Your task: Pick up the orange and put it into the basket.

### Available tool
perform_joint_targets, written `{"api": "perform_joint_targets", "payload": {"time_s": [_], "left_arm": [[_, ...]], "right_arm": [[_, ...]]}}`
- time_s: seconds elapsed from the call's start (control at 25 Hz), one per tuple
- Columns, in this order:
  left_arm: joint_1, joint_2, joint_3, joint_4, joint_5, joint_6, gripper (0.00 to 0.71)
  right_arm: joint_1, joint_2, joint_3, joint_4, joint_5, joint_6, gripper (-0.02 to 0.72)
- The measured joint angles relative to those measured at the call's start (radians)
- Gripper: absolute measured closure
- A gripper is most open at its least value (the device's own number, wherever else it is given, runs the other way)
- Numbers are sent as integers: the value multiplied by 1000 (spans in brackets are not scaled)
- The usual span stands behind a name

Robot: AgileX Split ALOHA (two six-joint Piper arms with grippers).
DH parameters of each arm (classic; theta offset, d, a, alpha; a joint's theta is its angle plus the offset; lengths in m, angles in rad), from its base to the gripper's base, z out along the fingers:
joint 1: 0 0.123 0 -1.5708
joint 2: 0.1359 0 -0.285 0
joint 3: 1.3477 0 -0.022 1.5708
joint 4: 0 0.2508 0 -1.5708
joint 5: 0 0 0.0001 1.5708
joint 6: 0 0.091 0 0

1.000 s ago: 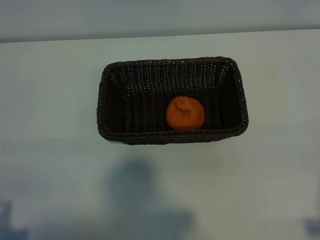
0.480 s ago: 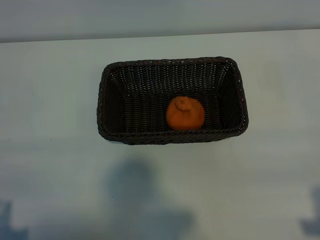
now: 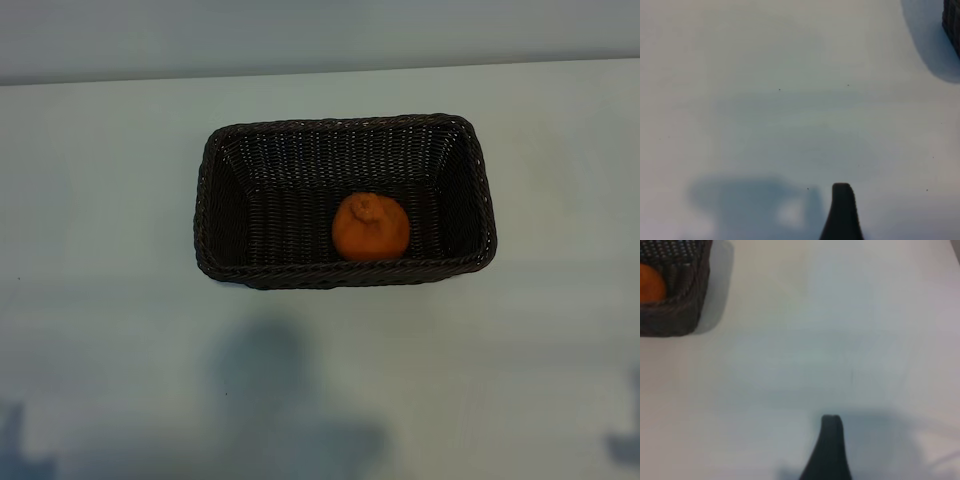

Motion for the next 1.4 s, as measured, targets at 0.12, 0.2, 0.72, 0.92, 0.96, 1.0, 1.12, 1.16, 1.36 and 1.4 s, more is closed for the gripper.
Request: {"api": "perform_joint_targets", "payload": {"time_s": [0.12,0.2,0.72,0.92,0.96,1.0,1.12,1.16,1.36,1.4], "left_arm": [[0,0,0,0,0,0,141],[0,0,0,0,0,0,141],[0,0,0,0,0,2,141],[0,0,0,0,0,3,141],[0,0,0,0,0,3,141],[0,0,0,0,0,3,141],[0,0,0,0,0,3,141],[0,0,0,0,0,3,141],[0,0,0,0,0,3,141],[0,0,0,0,0,3,141]], "right_arm": [[0,0,0,9,0,-17,106],[0,0,0,9,0,-32,106],[0,0,17,30,-40,1,207],[0,0,35,34,-71,1,217],[0,0,36,34,-74,1,215],[0,0,36,34,-76,1,211],[0,0,36,34,-76,2,195],[0,0,36,34,-76,2,192],[0,0,36,34,-76,1,191],[0,0,36,34,-76,1,191]]}}
